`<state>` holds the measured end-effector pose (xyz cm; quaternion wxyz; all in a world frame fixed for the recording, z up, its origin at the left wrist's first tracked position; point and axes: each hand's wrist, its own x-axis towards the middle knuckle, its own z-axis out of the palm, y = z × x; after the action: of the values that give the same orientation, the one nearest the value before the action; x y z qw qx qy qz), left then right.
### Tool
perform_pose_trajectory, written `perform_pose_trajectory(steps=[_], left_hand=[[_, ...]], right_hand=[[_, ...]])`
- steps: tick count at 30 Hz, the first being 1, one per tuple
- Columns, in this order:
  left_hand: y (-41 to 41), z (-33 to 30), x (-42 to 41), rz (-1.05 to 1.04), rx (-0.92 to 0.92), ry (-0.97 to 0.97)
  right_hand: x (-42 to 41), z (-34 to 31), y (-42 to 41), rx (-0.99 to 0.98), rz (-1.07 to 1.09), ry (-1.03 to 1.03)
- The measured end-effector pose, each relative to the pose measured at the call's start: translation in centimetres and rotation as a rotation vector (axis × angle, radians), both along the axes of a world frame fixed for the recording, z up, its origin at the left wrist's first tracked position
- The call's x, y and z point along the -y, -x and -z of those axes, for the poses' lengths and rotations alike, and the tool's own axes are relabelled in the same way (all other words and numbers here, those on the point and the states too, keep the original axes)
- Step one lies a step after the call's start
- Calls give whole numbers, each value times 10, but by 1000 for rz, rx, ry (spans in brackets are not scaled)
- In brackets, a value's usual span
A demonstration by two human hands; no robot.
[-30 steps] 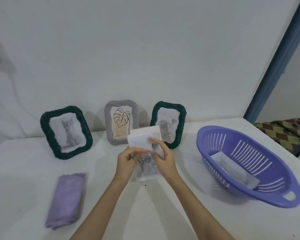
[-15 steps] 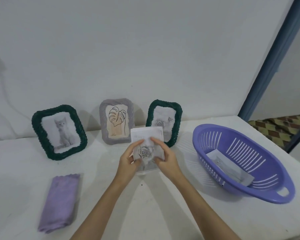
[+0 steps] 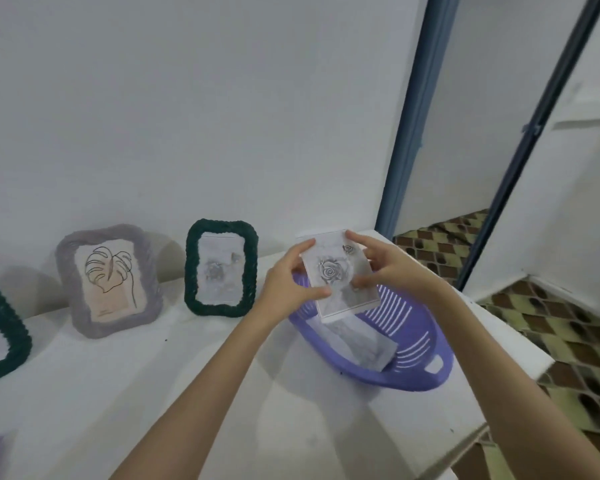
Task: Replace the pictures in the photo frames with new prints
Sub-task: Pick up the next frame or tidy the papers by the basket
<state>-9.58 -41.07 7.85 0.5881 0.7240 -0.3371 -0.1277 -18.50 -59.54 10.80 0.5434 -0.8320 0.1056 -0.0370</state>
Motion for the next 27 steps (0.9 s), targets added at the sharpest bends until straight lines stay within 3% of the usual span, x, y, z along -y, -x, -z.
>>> perform_pose_trajectory(steps=[10,18,21,23,27], left_hand=[[9,42,46,-139,407,-798],[9,43,46,-44,573,-1139],[10,40,46,-19,568,-1159],[10,39,45,-36,503,-1046],[13,40,34,-248,439,-780]], right_hand=[[54,54,-13,-367,-204,219],[51,71,-28,-495,-357,491],[44,72,-30,-498,-359,594],[40,69,-29,-476,-322,661],[38,51,-18,-160,-83,743]])
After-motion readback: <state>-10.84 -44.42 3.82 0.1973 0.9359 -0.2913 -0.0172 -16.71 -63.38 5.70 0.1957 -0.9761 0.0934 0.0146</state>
